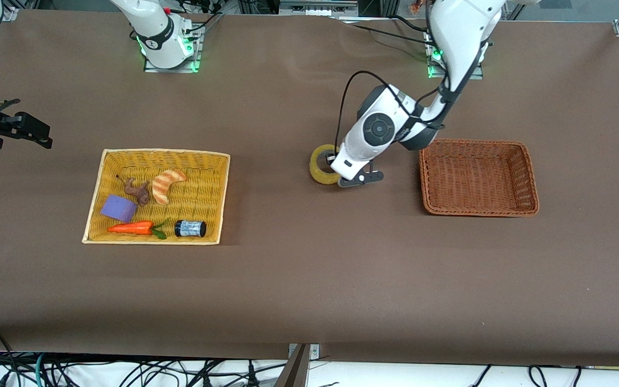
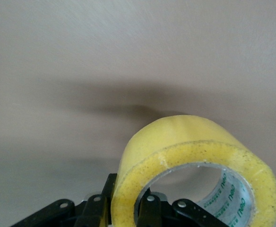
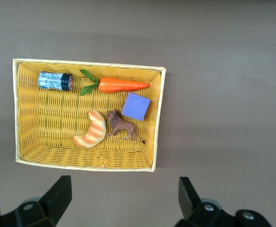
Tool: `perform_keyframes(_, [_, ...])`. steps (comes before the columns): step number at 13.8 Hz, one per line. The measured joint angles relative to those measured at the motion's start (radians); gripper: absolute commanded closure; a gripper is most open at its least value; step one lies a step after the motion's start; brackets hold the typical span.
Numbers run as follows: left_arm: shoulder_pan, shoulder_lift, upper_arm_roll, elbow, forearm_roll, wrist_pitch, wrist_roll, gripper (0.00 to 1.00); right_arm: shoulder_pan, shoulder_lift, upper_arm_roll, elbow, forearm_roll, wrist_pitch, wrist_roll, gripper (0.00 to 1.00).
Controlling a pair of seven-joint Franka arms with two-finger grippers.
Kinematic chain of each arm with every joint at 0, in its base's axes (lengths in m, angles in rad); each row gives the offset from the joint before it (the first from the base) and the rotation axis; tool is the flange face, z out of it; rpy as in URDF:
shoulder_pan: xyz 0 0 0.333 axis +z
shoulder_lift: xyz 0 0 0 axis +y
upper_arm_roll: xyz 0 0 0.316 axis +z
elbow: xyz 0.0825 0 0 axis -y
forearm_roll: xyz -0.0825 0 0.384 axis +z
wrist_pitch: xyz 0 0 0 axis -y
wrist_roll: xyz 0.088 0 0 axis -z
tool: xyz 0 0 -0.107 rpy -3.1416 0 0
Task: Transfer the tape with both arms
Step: 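Carry the tape roll with the left gripper into the wicker basket, then release the tape roll and raise the left gripper away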
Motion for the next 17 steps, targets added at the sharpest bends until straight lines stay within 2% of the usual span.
perform_keyframes(4, [0.165, -0.164, 0.016, -0.033, 0.001, -0.181, 0.305, 1.00, 0.000, 0.000, 0.001, 0.001, 0.002, 0.000, 0.000, 0.00])
perform_keyframes(6, [0.227, -0.238, 0.067, -0.079, 0.009, -0.231, 0.502, 1.00, 0.000, 0.001, 0.000, 0.001, 0.014, 0.000, 0.000, 0.00])
perform_keyframes(11, [0.285, -0.322, 0.312, -0.231, 0.099, -0.228, 0.971, 1.00, 0.000, 0.001, 0.000, 0.001, 0.040, 0.001, 0.000, 0.00])
perform_keyframes(14, [0.315, -0.285, 0.373, -0.293, 0.146, -0.106, 1.072, 1.00, 0.000, 0.001, 0.000, 0.001, 0.041, 0.001, 0.000, 0.00])
perform_keyframes(15, [0.316, -0.252, 0.376, -0.303, 0.146, -0.052, 1.079, 0.95, 0.000, 0.001, 0.000, 0.001, 0.041, 0.001, 0.000, 0.00])
perform_keyframes(16, [0.315, -0.212, 0.374, -0.306, 0.146, -0.005, 1.080, 0.77, 0.000, 0.001, 0.000, 0.001, 0.041, 0.001, 0.000, 0.00])
perform_keyframes(17, [0.312, -0.173, 0.372, -0.306, 0.146, 0.030, 1.080, 0.47, 0.000, 0.001, 0.000, 0.001, 0.041, 0.001, 0.000, 0.00])
